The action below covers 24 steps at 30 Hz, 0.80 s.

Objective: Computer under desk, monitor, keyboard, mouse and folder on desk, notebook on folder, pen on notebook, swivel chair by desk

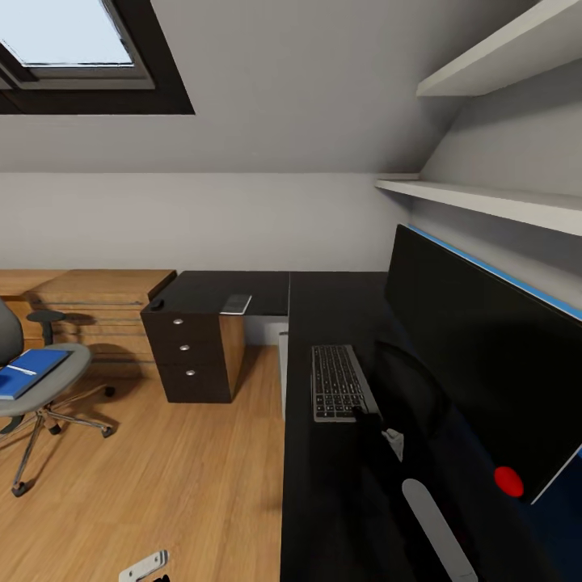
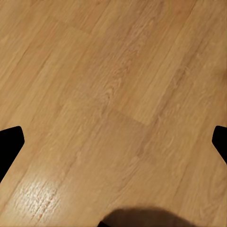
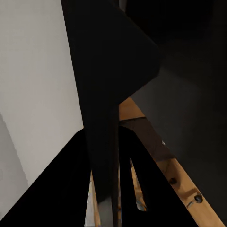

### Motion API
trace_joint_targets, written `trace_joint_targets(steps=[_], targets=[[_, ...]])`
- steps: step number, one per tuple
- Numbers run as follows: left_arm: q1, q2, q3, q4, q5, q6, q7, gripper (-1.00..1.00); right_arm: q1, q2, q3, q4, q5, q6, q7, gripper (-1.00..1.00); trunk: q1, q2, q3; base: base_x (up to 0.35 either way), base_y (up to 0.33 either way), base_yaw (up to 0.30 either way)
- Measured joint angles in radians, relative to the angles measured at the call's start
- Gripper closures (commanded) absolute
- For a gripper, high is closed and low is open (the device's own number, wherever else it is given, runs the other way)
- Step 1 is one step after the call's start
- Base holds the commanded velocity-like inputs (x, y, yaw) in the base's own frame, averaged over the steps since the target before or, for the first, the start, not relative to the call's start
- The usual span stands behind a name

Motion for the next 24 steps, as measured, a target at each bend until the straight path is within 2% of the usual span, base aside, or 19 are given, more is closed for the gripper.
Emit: trace_joint_targets(steps=[6,24], targets=[[0.0,0.001,0.0,0.0,0.0,0.0,0.0,-1.0,0.0,0.003,0.001,0.004,-0.008,-0.05,0.007,1.0,0.0,0.0,0.0,0.0,0.0,0.0],[0.0,0.001,0.0,0.0,0.0,0.0,0.0,-1.0,0.0,0.003,0.0,-0.004,-0.015,-0.053,-0.003,1.0,0.0,0.0,0.0,0.0,0.0,0.0]])
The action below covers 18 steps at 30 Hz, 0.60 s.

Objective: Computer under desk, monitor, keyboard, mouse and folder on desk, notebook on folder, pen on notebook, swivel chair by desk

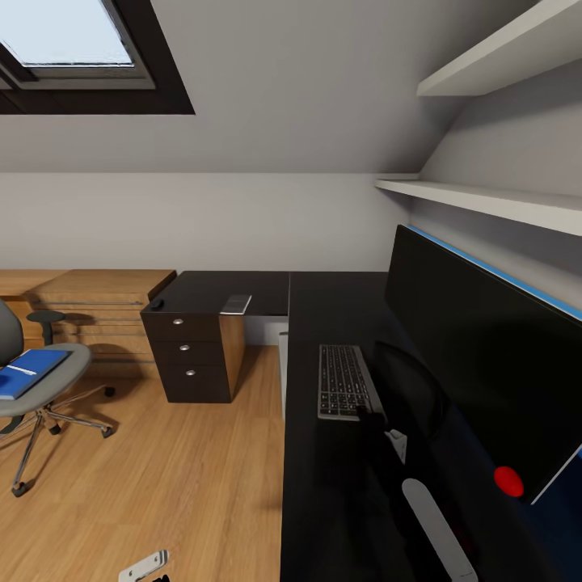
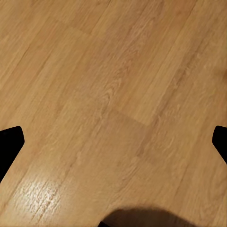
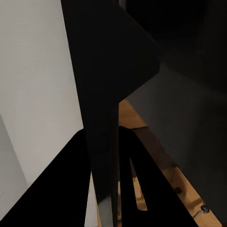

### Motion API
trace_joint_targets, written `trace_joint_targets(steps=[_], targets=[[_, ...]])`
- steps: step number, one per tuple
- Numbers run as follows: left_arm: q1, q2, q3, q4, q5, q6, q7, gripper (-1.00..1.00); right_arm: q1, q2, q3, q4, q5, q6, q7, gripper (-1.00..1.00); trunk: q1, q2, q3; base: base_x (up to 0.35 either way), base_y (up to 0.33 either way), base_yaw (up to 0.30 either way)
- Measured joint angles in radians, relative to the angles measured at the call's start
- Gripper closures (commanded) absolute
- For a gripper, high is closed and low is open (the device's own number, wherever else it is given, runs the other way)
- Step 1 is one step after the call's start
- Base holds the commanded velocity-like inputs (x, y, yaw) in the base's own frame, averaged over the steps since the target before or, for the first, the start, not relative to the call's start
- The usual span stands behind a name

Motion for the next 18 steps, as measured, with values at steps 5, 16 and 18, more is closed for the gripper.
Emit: trace_joint_targets(steps=[5,16,18], targets=[[0.0,0.0,0.0,0.0,0.0,0.0,0.0,-1.0,0.0,-0.002,-0.002,0.003,-0.072,0.001,0.026,1.0,0.0,0.0,0.0,0.0,0.0,0.0],[0.0,0.0,0.0,0.0,0.0,0.0,0.0,-1.0,0.0,-0.003,-0.001,0.004,-0.102,0.002,0.037,1.0,0.0,0.0,0.0,0.0,0.0,0.0],[0.0,0.0,0.0,0.0,0.0,0.0,0.0,-1.0,0.0,-0.003,-0.001,0.005,-0.102,0.002,0.037,1.0,0.0,0.0,0.0,0.0,0.0,0.0]])
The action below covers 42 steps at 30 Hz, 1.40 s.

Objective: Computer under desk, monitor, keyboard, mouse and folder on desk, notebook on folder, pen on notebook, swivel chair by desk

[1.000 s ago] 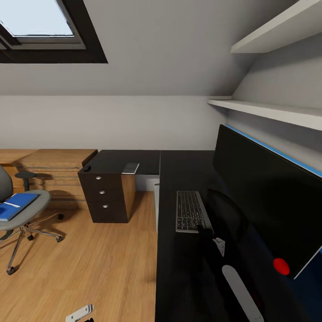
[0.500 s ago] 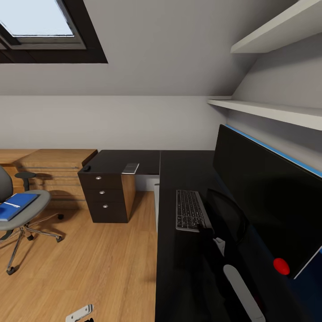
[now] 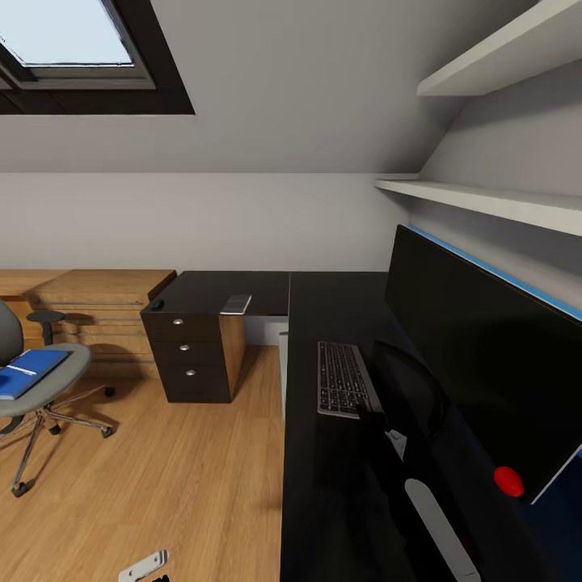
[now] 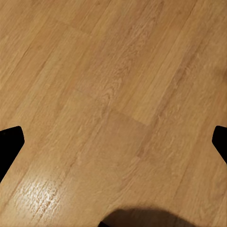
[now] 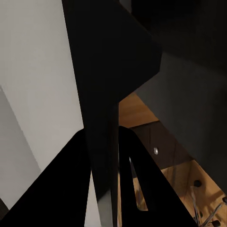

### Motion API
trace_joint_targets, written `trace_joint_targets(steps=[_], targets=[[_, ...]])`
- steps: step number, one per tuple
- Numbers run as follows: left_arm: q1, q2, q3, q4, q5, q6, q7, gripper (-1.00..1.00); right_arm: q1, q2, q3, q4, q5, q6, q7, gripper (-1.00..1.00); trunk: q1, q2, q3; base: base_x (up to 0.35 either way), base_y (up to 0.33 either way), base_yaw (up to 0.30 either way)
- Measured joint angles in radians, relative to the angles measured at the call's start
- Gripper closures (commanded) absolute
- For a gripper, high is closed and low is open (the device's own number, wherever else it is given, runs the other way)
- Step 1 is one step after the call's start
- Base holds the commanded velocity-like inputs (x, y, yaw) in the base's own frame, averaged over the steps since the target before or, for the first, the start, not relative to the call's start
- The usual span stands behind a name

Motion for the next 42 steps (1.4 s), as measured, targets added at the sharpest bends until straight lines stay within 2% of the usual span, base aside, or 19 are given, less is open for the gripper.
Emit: trace_joint_targets(steps=[20,25,42], targets=[[0.0,-0.001,0.0,0.0,0.0,0.0,0.0,-1.0,0.0,0.002,0.004,0.0,-0.002,-0.001,0.0,1.0,0.0,0.0,0.0,0.003,0.0,0.0],[0.0,-0.002,-0.001,0.0,0.0,-0.001,0.0,-1.0,0.0,0.002,0.006,-0.025,-0.005,0.0,-0.034,1.0,0.0,0.0,0.0,0.127,0.0,0.0],[0.0,-0.002,0.0,0.0,0.0,-0.002,0.002,-1.0,0.001,-0.001,0.005,-0.026,-0.008,0.0,-0.034,1.0,0.0,0.0,0.0,0.007,-0.028,0.0]])
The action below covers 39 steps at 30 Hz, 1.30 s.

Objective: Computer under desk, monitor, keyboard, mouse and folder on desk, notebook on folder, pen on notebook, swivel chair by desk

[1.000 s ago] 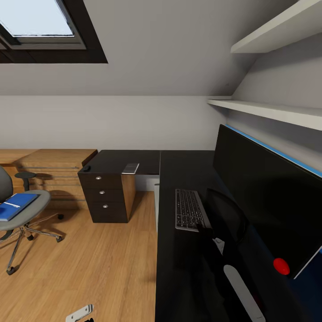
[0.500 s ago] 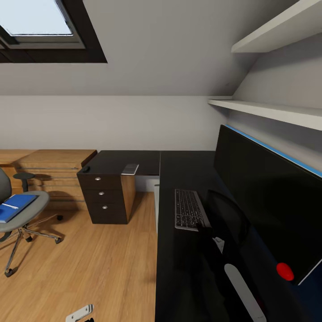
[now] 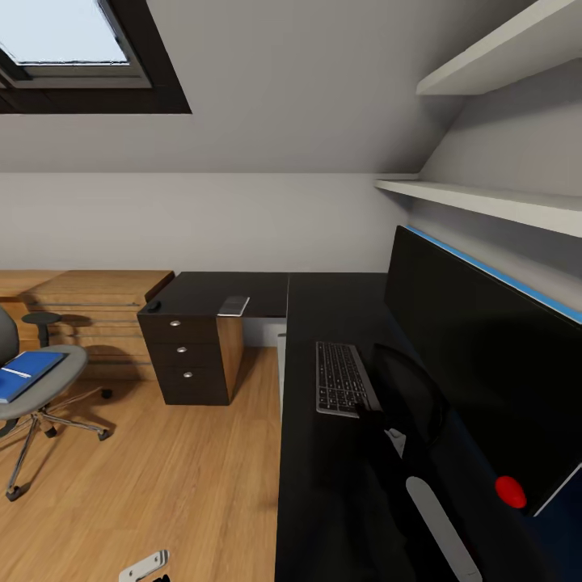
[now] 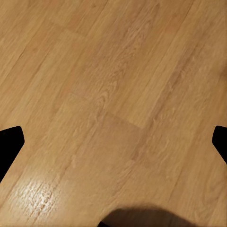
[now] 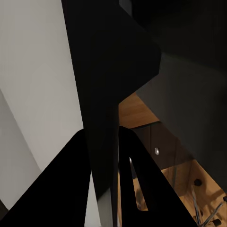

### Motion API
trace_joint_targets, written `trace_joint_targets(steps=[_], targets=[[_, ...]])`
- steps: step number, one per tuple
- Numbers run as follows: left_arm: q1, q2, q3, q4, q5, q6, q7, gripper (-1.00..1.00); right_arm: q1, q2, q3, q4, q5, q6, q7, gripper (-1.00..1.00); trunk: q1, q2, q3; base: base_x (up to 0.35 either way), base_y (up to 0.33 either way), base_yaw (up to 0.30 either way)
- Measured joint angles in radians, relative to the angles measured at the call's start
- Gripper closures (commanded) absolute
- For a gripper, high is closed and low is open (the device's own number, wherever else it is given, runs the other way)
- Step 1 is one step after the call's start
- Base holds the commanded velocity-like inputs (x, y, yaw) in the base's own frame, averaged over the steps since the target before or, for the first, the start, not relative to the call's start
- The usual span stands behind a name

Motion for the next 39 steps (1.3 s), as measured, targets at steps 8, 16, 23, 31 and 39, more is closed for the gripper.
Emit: trace_joint_targets(steps=[8,16,23,31,39], targets=[[0.0,0.0,0.0,0.0,0.0,0.0,0.0,-1.0,0.0,0.001,0.001,0.0,-0.001,-0.001,0.0,1.0,0.0,0.0,0.0,0.0,-0.023,0.0],[0.0,0.0,0.0,0.0,0.0,0.0,0.0,-1.0,0.0,0.001,0.0,0.0,-0.001,0.0,-0.001,1.0,0.0,0.0,0.0,0.0,-0.057,0.0],[0.0,0.0,0.0,0.0,0.0,0.0,0.0,-1.0,0.0,0.001,0.001,-0.001,-0.001,0.0,-0.001,1.0,0.0,0.0,0.0,0.0,-0.063,0.0],[0.0,0.0,0.0,0.0,0.001,0.0,0.0,-1.0,0.0,0.001,0.0,-0.001,0.0,0.0,-0.002,1.0,0.0,0.0,0.0,0.0,-0.003,0.0],[0.0,0.0,0.0,0.0,0.0,0.0,0.0,-1.0,0.0,0.001,0.001,-0.002,0.002,0.0,-0.004,1.0,0.0,0.0,0.0,0.0,0.0,0.0]])
